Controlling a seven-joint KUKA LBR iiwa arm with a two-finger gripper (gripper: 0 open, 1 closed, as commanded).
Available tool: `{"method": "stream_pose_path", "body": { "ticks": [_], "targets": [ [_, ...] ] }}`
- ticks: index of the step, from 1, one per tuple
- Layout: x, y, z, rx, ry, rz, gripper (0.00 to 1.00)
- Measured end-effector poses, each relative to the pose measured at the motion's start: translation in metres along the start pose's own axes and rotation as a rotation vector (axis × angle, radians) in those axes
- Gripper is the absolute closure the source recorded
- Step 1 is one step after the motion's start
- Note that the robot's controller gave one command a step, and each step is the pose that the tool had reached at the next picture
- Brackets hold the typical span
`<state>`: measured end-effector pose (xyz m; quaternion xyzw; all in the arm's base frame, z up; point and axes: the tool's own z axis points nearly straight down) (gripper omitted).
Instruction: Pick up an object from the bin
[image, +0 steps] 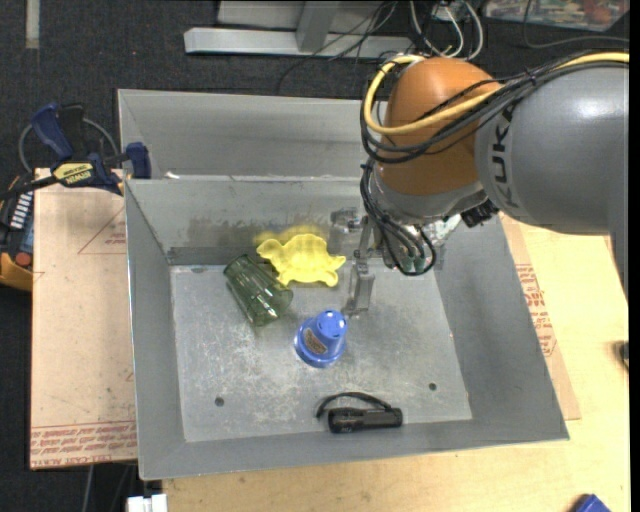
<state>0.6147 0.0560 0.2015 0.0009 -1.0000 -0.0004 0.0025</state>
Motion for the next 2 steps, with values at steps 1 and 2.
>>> {"method": "stream_pose_path", "body": {
  "ticks": [1,2],
  "targets": [
    [-0.001,0.0,-0.005,0.0,-0.007,0.002,0.0],
    [-0.017,0.019,-0.04,-0.001,-0.005,-0.174,0.0]
  ]
}}
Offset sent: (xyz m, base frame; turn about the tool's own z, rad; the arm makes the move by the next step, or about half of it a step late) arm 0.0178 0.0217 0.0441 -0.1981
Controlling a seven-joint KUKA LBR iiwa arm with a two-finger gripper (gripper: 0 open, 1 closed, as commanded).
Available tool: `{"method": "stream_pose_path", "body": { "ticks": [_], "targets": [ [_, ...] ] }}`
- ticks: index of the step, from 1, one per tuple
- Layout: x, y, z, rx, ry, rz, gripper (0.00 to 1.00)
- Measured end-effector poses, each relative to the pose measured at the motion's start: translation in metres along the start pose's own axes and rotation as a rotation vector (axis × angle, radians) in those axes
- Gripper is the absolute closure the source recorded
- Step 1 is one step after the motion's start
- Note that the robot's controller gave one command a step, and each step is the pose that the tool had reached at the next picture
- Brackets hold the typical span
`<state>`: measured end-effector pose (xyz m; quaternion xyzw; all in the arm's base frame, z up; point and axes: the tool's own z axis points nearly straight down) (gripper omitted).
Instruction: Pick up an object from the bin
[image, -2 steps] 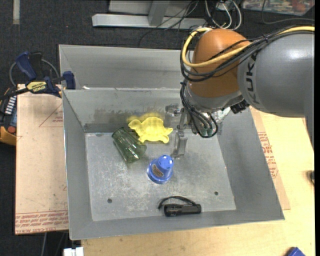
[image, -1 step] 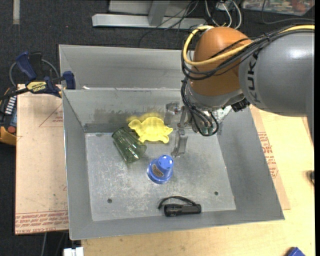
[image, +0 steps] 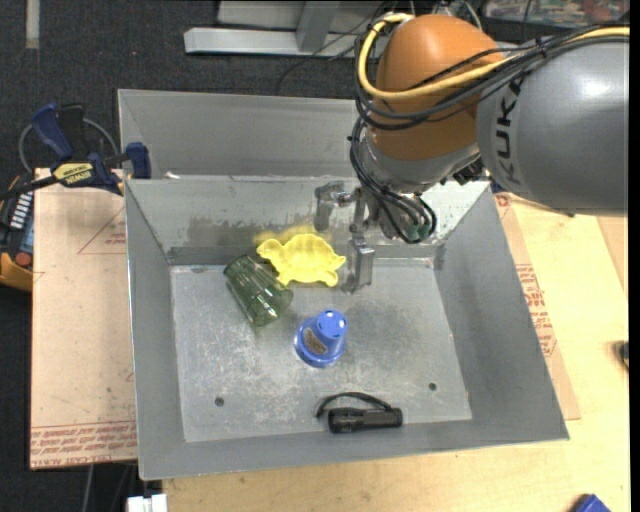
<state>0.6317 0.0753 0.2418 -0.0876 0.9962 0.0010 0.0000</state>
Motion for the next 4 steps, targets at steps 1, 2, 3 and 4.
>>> {"method": "stream_pose_path", "body": {
  "ticks": [1,2,3,4],
  "targets": [
    [-0.02,-0.045,-0.025,0.003,-0.009,-0.027,0.0],
    [0.027,0.018,-0.046,-0.002,-0.001,-0.226,0.0],
    [0.02,-0.065,-0.037,0.002,-0.01,-0.2,0.0],
    [0.016,-0.001,-0.046,-0.001,-0.007,-0.24,0.0]
  ]
}}
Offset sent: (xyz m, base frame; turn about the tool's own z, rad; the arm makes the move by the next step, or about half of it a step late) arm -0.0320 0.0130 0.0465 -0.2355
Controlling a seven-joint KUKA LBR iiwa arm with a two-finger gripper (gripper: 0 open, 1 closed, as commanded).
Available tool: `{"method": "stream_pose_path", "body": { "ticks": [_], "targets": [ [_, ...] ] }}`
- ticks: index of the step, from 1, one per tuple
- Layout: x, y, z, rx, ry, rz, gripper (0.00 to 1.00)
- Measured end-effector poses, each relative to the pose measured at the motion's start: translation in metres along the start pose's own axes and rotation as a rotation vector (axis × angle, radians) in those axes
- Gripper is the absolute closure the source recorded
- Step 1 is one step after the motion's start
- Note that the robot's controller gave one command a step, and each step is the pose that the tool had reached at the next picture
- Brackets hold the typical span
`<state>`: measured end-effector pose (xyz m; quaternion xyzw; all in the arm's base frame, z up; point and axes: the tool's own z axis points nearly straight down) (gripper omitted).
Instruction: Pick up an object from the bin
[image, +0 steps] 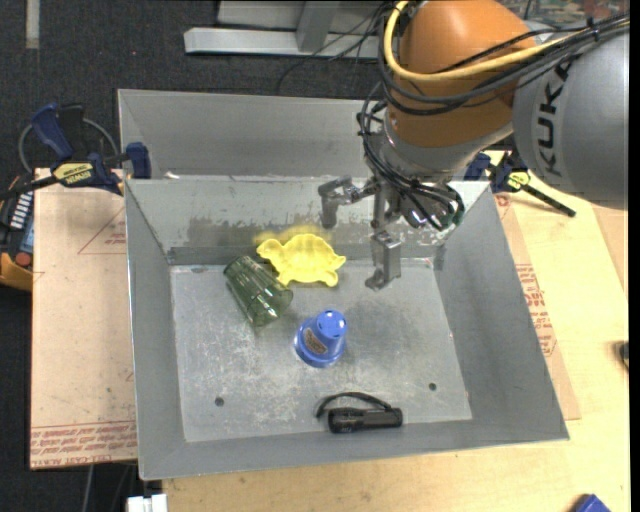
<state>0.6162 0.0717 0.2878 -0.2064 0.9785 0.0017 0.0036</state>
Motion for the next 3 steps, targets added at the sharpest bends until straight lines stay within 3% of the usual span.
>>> {"method": "stream_pose_path", "body": {
  "ticks": [1,2,3],
  "targets": [
    [0.015,-0.06,-0.013,0.002,-0.006,-0.015,0.0],
    [0.027,-0.035,-0.05,0.001,-0.004,-0.091,0.0],
    [0.038,-0.117,-0.069,0.002,-0.009,-0.116,0.0]
  ]
}}
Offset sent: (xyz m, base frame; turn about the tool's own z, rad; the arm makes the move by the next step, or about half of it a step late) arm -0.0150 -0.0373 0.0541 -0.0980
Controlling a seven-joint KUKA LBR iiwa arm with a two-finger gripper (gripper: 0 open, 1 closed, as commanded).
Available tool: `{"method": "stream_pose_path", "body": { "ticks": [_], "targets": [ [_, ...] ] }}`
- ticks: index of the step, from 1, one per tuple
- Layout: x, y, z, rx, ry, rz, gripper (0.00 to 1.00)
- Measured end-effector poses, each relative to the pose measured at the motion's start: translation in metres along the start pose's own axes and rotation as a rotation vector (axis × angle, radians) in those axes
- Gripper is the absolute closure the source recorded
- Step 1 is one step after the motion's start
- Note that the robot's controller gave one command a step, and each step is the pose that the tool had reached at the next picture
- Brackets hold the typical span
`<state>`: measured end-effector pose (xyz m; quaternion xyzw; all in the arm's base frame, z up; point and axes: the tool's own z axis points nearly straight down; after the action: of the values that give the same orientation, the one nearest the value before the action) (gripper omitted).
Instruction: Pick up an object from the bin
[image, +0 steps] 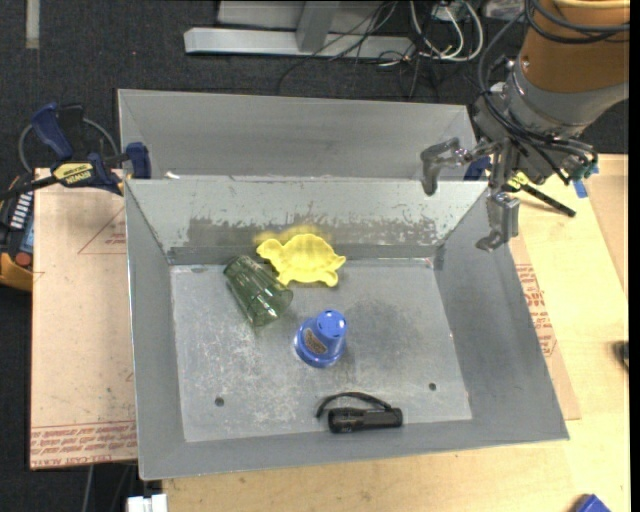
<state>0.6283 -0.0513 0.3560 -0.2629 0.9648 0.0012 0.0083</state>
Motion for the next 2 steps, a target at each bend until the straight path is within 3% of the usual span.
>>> {"method": "stream_pose_path", "body": {
  "ticks": [1,2],
  "targets": [
    [0.003,0.026,-0.002,-0.001,0.002,-0.058,0.0],
    [0.031,-0.037,0.02,0.001,-0.004,-0.112,0.0]
  ]
}}
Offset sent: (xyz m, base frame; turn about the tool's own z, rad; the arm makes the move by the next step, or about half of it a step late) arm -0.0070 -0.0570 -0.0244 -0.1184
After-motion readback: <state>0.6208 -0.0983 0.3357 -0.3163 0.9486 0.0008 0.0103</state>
